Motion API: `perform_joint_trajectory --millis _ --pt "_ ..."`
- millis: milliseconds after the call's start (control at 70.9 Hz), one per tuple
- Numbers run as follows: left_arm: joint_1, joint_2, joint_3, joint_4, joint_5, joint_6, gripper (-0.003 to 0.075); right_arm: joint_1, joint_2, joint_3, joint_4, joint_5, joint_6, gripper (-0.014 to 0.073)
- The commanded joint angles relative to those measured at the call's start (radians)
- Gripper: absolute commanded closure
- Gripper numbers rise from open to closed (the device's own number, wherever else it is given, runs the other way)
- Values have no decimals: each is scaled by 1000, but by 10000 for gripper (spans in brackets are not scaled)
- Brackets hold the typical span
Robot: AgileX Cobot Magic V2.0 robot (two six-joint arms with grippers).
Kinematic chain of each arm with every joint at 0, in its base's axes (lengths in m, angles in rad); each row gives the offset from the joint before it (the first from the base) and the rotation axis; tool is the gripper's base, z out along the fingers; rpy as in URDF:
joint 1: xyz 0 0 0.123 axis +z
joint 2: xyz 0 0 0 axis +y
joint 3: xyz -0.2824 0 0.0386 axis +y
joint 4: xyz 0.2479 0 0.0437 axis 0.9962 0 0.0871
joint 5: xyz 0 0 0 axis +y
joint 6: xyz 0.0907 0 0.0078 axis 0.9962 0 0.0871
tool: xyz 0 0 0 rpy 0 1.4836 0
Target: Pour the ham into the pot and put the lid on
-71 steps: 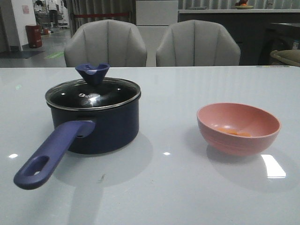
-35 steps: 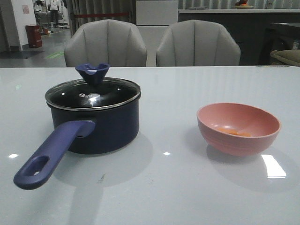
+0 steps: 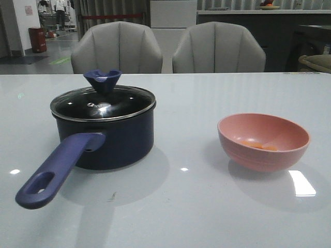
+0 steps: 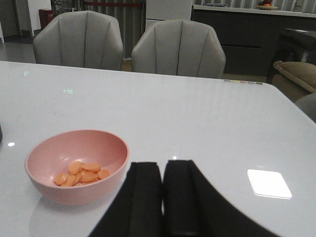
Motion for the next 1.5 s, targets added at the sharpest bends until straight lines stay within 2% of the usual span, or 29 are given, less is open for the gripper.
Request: perform_joint_trajectory --millis 0,226,409,508,733,1030,1382,1439,1481 --pt "-81 91 -105 -28 -35 -1 83 -5 -20 -5 -9 -78 -1 429" --pt "-227 359 -285 0 -11 -78 83 -5 -20 -5 -9 -78 -1 429" --pt "-321 557 -472 220 114 -262 83 -5 -20 -5 -9 -78 -1 429" --pt "-346 642 -572 265 196 -300 83 -5 -20 -5 -9 -78 -1 429" --pt "-352 787 -748 250 341 -323 83 -5 -20 -5 -9 -78 -1 429" --pt "-368 869 -832 244 384 -349 83 -5 -20 -5 -9 -78 -1 429" --pt "-368 903 -833 261 391 -396 86 -5 -20 -5 -9 -78 -1 429" --pt "-368 906 -833 261 387 -399 119 -5 -20 -5 -9 -78 -1 429" --pt "-368 913 -833 261 387 -400 171 -5 -20 -5 -9 -78 -1 429"
